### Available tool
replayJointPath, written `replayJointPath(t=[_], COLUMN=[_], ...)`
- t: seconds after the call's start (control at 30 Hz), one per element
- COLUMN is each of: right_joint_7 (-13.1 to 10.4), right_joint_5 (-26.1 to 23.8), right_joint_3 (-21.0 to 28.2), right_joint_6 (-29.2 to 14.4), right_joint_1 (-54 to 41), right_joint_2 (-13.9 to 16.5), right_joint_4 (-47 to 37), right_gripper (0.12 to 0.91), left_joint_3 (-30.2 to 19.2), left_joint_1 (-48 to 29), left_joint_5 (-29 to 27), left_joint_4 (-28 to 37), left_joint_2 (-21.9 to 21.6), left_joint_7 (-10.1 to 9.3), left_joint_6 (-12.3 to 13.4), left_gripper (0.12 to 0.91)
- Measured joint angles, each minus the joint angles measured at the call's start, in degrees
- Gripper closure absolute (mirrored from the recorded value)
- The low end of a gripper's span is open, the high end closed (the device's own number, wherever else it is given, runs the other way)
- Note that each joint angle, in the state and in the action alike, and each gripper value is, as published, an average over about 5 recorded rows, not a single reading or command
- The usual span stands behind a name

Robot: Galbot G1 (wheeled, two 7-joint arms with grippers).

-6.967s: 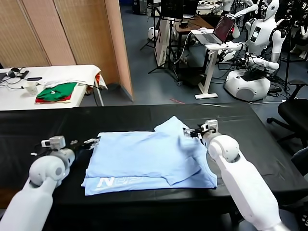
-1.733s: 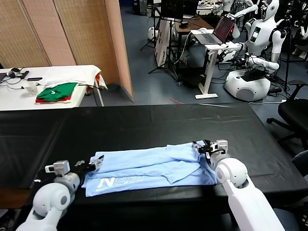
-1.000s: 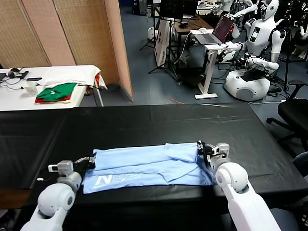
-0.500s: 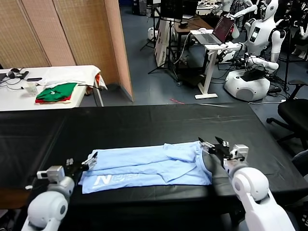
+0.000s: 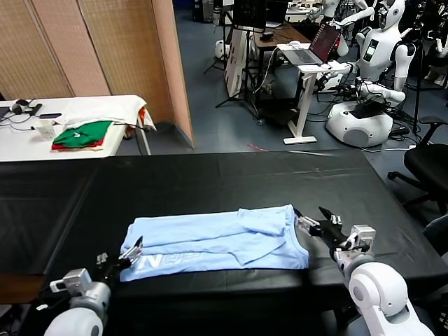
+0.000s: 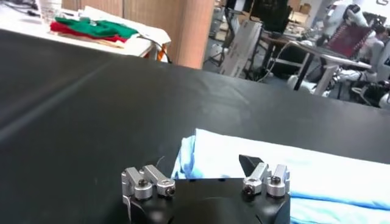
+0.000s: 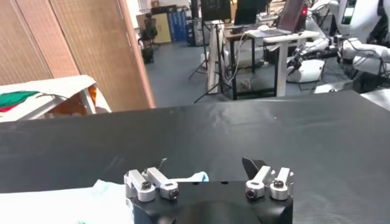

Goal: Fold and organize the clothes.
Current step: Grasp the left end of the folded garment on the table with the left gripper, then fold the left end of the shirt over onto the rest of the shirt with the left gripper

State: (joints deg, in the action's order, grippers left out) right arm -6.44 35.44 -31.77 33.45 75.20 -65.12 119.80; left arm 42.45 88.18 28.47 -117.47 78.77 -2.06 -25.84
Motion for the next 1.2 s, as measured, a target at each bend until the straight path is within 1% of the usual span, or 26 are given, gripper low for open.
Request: replayJointPath(t=[0.13,0.27,0.37,0.4,0.5,0.53,0.6,0.63,0.73,0.77,0.83,0.93,1.0,1.1,1.2], right_joint_7=[0.0,0.0,0.0,0.0,0.0,0.1,0.1,0.1,0.1,0.1,0.2,0.2,0.1,0.1,0.0], right_joint_5=[0.0,-0.1,-0.2,-0.2,-0.3,-0.3,-0.4,-0.4,-0.6,-0.7,-0.9,-1.1,-1.1,-1.1,-1.0], right_joint_3=[0.2,0.4,0.5,0.5,0.6,0.7,0.8,0.9,0.9,0.9,1.0,0.9,0.7,0.1,-0.6], right_joint_6=[0.0,0.0,0.0,0.0,-0.1,-0.1,-0.2,-0.2,-0.4,-0.4,-0.6,-0.9,-1.0,-1.1,-1.3], right_joint_1=[-0.1,-0.1,-0.1,-0.1,-0.3,-0.4,-0.6,-0.6,-0.6,-0.6,-0.4,-0.3,-0.3,-0.2,0.2], right_joint_2=[0.0,0.0,0.0,-0.1,-0.1,-0.1,-0.2,-0.3,-0.5,-0.5,-0.6,-0.7,-0.8,-1.1,-1.5], right_joint_4=[0.0,0.0,0.0,0.0,-0.2,-0.2,-0.2,-0.2,-0.2,-0.2,-0.2,-0.1,-0.1,0.1,0.6], right_gripper=[0.118,0.118,0.118,0.118,0.118,0.118,0.118,0.118,0.118,0.118,0.118,0.118,0.118,0.118,0.118], left_joint_3=[0.4,0.4,0.4,0.4,0.3,0.2,0.1,0.0,-0.2,-0.2,-0.2,-0.1,-0.1,-0.3,-0.1], left_joint_1=[0.1,0.4,0.5,0.5,0.5,0.5,0.5,0.6,0.5,0.4,0.3,0.1,0.0,-0.2,-0.2], left_joint_5=[1.0,0.8,0.6,0.6,0.5,0.5,0.6,0.6,1.0,1.2,2.0,2.7,1.9,-1.5,-6.4], left_joint_4=[0.7,1.5,1.9,1.9,2.2,2.2,2.2,2.1,2.1,2.2,2.3,2.3,2.4,2.5,2.3], left_joint_2=[0.6,1.2,1.5,1.5,1.7,1.8,2.0,2.1,2.3,2.3,2.4,2.4,2.3,1.9,1.0], left_joint_7=[0.14,0.67,1.0,1.09,1.47,1.62,1.83,1.88,1.86,1.82,1.68,1.5,1.53,1.91,2.54], left_joint_6=[0.1,0.7,1.0,1.1,1.1,1.1,1.1,1.0,0.7,0.5,0.2,-0.3,-0.2,0.6,2.5], left_gripper=[0.123,0.129,0.174,0.204,0.346,0.416,0.528,0.604,0.776,0.817,0.854,0.848,0.849,0.849,0.849])
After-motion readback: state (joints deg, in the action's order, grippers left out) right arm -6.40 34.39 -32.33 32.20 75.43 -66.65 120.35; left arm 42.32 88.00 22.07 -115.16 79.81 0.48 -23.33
